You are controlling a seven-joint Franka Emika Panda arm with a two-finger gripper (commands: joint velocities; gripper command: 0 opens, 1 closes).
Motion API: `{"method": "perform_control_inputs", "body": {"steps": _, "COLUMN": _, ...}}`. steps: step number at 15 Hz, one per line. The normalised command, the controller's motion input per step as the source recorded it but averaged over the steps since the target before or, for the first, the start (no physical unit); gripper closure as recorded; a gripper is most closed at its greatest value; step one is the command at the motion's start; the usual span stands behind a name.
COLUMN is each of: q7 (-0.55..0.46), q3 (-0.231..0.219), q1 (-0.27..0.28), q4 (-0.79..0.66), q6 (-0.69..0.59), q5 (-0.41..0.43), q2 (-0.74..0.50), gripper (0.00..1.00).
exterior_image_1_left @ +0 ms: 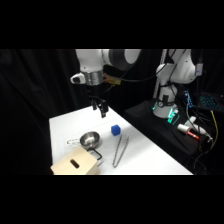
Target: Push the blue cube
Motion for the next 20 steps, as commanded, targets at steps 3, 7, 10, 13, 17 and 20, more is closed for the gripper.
{"method": "perform_control_inputs", "body": {"steps": 3, "q7": 0.04, "q3": -0.002, "q1": -0.027, "q4": -0.04, "q6": 0.09, "q5": 0.021, "q2": -0.03, "gripper": 0.00}}
{"method": "perform_control_inputs", "body": {"steps": 7, "q7": 0.04, "q3": -0.057, "q1": -0.076, "q4": -0.21, "q6": 0.21, "q5": -0.009, "q2": -0.14, "gripper": 0.00}}
{"method": "perform_control_inputs", "body": {"steps": 10, "q7": -0.04, "q3": -0.077, "q1": -0.115, "q4": -0.37, "q6": 0.21, "q5": 0.056, "q2": -0.26, "gripper": 0.00}}
{"method": "perform_control_inputs", "body": {"steps": 13, "q7": -0.06, "q3": -0.056, "q1": -0.093, "q4": -0.45, "q6": 0.20, "q5": 0.123, "q2": -0.32, "gripper": 0.26}}
{"method": "perform_control_inputs", "body": {"steps": 17, "q7": -0.04, "q3": -0.025, "q1": -0.039, "q4": -0.45, "q6": 0.22, "q5": 0.127, "q2": -0.32, "gripper": 0.60}}
{"method": "perform_control_inputs", "body": {"steps": 20, "q7": -0.11, "q3": 0.009, "q1": -0.004, "q4": -0.37, "q6": 0.26, "q5": 0.204, "q2": -0.29, "gripper": 0.84}}
